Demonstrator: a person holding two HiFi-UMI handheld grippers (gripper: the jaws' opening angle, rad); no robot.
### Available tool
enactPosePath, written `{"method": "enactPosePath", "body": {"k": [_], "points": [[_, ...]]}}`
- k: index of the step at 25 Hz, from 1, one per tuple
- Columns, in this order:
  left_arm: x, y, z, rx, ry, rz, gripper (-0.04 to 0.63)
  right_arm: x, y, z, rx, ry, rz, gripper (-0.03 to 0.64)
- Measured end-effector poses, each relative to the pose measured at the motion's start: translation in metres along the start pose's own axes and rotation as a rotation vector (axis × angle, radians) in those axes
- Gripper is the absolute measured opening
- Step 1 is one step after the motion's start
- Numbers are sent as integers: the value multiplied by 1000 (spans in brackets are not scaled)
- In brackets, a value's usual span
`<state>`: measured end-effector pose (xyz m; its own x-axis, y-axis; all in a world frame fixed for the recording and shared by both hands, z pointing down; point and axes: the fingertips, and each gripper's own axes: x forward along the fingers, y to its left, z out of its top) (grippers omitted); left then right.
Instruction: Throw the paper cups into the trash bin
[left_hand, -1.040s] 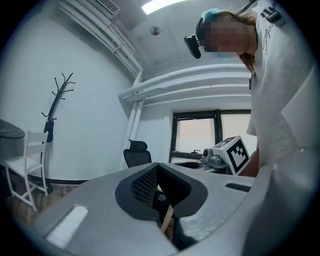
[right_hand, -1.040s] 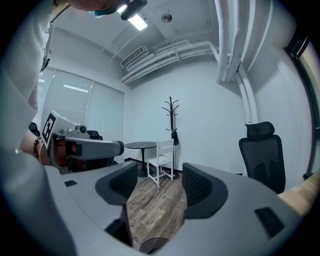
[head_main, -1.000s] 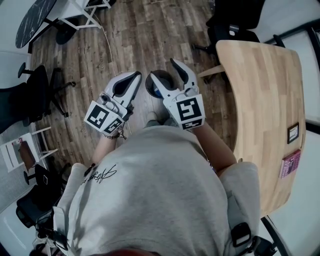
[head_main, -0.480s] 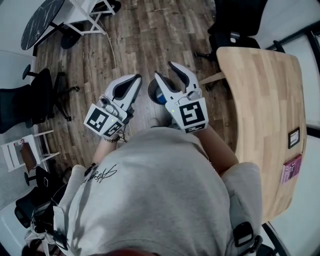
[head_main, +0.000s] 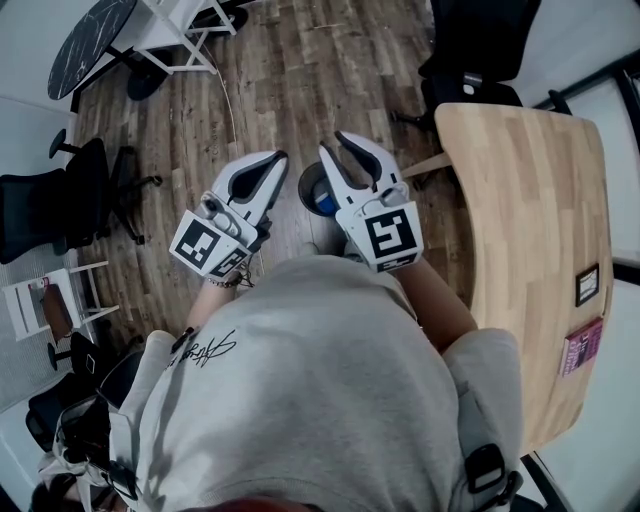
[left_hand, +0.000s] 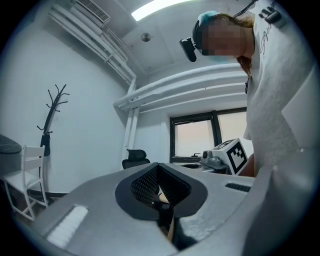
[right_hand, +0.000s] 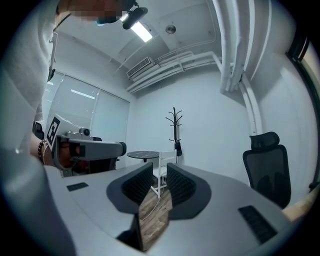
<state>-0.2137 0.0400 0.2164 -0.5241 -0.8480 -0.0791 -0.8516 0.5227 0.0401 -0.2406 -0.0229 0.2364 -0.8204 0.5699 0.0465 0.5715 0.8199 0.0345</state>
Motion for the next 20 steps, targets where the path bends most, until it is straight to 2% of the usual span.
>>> {"method": "enactPosePath", "body": {"k": [6, 20], "points": [[3, 0, 3, 1, -5, -3, 3, 2, 0, -5, 16, 10, 9, 55], [5, 1, 1, 4, -2, -2, 3, 1, -3, -7, 9, 9, 3, 20]]}}
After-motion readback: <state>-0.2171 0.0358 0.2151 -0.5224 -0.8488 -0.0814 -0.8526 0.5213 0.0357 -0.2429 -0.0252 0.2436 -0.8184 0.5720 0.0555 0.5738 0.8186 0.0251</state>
